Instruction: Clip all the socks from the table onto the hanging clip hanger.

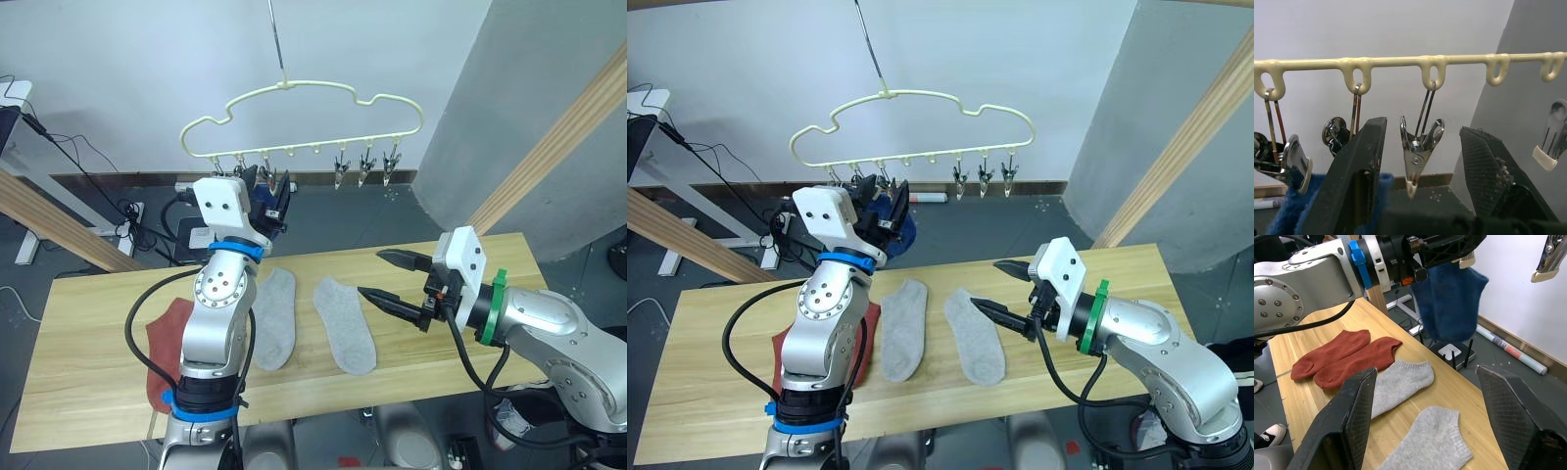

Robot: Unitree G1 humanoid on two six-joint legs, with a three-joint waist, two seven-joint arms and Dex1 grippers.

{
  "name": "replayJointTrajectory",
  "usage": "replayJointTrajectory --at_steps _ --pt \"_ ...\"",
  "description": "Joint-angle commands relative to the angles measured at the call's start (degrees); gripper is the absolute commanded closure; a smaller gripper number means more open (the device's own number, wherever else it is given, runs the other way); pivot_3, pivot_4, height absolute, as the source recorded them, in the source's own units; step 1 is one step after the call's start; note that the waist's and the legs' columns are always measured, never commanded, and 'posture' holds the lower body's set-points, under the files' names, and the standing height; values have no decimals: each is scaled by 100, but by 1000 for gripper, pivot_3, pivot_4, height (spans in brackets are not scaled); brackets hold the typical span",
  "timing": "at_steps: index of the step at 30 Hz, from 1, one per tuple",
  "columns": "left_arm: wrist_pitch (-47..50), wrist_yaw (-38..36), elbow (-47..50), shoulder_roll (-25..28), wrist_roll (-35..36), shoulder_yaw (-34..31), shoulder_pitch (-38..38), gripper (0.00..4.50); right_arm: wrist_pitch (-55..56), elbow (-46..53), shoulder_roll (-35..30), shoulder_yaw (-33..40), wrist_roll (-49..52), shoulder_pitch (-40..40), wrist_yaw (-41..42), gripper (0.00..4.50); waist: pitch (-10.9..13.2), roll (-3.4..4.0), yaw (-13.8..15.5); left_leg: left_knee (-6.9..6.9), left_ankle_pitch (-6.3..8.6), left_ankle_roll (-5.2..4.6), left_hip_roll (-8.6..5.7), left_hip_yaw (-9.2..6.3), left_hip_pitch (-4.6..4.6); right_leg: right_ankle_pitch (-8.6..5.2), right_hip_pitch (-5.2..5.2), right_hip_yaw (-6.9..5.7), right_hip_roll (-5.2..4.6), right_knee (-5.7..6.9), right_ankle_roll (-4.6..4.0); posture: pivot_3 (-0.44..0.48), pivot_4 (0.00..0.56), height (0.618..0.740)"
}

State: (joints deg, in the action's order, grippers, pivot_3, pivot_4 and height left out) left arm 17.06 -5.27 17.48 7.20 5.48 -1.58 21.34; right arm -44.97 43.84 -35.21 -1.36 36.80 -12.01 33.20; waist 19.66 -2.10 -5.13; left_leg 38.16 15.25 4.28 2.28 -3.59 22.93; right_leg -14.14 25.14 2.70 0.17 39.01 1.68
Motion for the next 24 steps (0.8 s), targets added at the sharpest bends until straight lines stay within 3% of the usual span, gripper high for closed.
replayJointTrajectory --at_steps 1,13,16,20,24 --pt "42 42 304 10 -26 -10 118 1896 113 127 -12 34 52 2 20 1109 0 0 0 0 0 0 0 0 0 0 0 -1 0 0 0 -209 294 740" --pt "87 85 331 53 -113 12 158 1896 195 69 -22 27 14 71 51 1109 0 0 1 0 0 0 0 0 0 1 0 0 0 0 0 -207 291 740" --pt "73 94 307 51 -125 11 183 2427 199 63 -25 25 22 75 57 1109 0 -1 1 0 0 0 0 0 0 1 0 0 0 1 -1 -207 291 740" --pt "27 74 313 83 -171 28 181 3594 169 92 -32 42 53 80 48 1109 0 0 1 0 0 0 0 0 0 1 0 0 0 0 0 -207 296 740" --pt "9 76 329 88 -219 34 174 4303 141 117 -35 50 84 80 33 1109 0 0 1 0 0 0 0 0 0 1 0 0 0 1 -1 -208 299 740"
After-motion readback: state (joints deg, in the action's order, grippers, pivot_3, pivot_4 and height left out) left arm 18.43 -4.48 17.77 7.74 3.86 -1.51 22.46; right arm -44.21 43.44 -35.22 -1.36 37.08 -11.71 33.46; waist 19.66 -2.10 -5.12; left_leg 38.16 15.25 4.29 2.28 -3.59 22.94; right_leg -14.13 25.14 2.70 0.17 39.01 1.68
